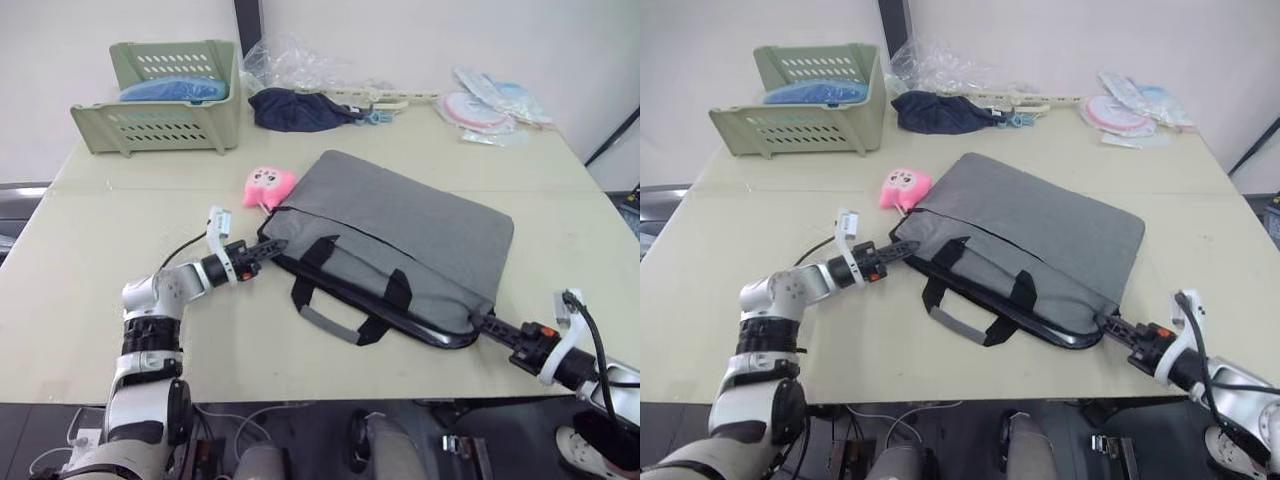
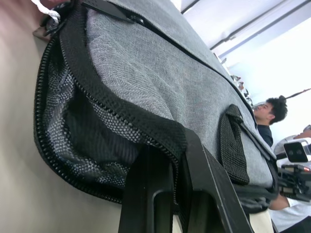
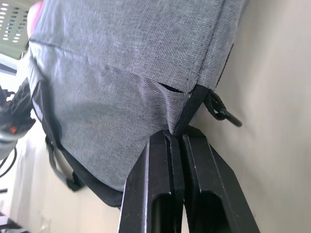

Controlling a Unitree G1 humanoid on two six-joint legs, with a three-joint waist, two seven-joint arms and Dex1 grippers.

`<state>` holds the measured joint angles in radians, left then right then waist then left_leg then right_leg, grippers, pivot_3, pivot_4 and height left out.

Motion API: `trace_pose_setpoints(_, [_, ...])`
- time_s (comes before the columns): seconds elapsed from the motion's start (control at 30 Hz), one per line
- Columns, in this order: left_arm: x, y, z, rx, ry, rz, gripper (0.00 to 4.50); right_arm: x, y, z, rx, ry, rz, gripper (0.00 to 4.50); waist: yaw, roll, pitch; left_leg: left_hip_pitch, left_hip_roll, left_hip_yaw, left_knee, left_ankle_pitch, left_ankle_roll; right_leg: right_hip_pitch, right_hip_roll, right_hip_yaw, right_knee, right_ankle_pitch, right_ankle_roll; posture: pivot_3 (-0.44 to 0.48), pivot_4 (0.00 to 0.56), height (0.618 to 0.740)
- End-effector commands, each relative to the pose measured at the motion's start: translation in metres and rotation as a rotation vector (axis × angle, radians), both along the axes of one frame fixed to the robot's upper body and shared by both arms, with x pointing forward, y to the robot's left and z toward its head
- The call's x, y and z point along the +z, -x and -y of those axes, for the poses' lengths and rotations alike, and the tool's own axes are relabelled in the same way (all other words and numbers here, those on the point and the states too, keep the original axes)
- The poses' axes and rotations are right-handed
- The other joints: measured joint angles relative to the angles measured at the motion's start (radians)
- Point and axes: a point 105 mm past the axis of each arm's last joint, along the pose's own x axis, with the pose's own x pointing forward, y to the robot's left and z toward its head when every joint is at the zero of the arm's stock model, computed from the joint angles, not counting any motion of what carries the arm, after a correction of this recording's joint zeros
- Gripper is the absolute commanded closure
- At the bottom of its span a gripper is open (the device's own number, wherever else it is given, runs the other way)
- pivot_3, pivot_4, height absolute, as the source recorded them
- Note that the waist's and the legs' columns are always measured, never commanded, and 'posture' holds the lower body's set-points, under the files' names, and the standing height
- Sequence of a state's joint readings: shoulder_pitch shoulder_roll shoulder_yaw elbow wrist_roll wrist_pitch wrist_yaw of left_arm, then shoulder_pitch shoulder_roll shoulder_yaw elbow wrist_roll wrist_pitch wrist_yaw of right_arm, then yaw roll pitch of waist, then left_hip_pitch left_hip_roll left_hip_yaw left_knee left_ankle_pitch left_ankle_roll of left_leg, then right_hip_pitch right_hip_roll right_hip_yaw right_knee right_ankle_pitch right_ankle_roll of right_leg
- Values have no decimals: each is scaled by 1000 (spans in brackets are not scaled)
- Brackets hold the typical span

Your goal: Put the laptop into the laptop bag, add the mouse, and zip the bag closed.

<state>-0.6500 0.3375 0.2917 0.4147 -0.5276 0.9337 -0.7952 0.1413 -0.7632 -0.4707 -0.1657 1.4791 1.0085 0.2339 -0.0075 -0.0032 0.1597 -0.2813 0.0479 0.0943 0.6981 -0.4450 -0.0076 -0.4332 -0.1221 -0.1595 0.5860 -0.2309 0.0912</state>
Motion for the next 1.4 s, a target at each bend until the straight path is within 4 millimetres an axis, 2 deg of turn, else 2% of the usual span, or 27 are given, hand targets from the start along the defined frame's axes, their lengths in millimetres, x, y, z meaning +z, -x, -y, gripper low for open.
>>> trace_pose_setpoints(0.03, [4,19,-7,24,-9,-8,4447,16,-17,2,5,43,65,4500,4,3,2,0,0,0,0,0,0,0,0,0,0,0,0,0,150,740])
trace_pose_setpoints(0.3, [6,39,-16,64,-23,-29,4447,28,-37,0,27,79,98,4500,3,5,3,-1,0,1,0,0,0,-1,0,0,0,0,0,0,150,740])
trace_pose_setpoints(0.6, [1,56,-4,48,-13,-55,4447,35,-59,-2,10,123,120,4500,6,8,5,-3,0,2,0,0,-1,-4,0,2,1,0,0,0,150,740])
trace_pose_setpoints(1.07, [-1,85,13,-63,-16,-81,4447,39,-65,-5,34,143,127,4500,6,8,5,-4,0,2,0,0,-1,-5,0,1,1,0,0,0,150,740])
trace_pose_setpoints(1.33, [-7,93,4,-37,-24,-108,4447,42,-59,-5,54,146,123,4500,6,8,4,-4,0,2,0,0,-1,-5,0,1,1,0,0,0,150,740])
trace_pose_setpoints(1.4, [-9,91,-4,-16,-38,-114,4447,42,-55,-3,58,151,116,4500,6,8,5,-4,0,2,0,0,-1,-5,0,1,1,0,0,0,150,740])
